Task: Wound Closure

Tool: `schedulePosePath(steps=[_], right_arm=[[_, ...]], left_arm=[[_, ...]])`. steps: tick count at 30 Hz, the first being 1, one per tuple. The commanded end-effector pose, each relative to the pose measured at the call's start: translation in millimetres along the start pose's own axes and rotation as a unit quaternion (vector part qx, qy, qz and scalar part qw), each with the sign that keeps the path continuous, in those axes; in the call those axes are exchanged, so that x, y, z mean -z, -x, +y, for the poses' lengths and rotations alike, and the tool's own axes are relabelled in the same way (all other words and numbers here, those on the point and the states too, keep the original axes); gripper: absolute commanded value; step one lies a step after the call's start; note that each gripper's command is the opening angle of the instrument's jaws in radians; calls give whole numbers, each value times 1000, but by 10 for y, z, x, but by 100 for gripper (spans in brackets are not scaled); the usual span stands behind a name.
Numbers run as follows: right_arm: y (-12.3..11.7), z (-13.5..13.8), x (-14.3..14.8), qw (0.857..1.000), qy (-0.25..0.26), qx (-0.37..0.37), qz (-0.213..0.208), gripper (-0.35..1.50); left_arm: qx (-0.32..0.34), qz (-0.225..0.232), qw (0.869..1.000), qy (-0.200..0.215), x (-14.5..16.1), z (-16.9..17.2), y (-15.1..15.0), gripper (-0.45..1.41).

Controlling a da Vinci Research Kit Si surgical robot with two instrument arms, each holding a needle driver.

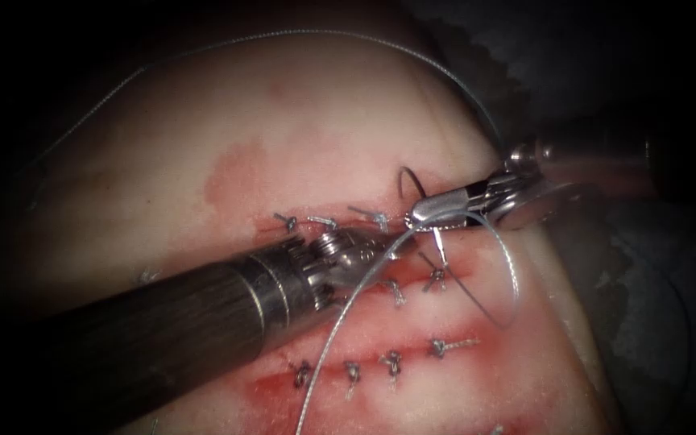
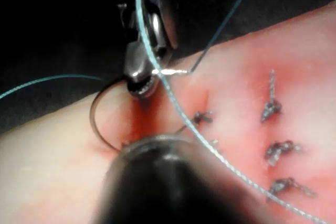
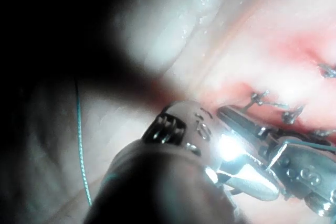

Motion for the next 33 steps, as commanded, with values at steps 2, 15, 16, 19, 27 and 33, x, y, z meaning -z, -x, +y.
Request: schedulePosePath(steps=[2,15,16,19,27,33], right_arm=[[-14,6,-4,1000,-6,-13,8,-35],[-19,14,2,998,-8,-51,41,-35],[-20,14,3,998,-10,-54,42,-35],[-25,12,4,997,-17,-69,44,-35],[-36,10,5,989,-41,-133,49,-35],[-39,7,3,983,-53,-165,57,-35]], left_arm=[[0,-2,1000,2,-6,6,10,-45],[1,-2,1000,2,-4,4,11,-45],[1,-2,1000,2,-4,2,11,-45],[2,-2,1000,4,-4,-1,12,-45],[2,-2,1000,7,-5,-2,11,-45],[2,-2,1000,7,-6,0,10,-45]])
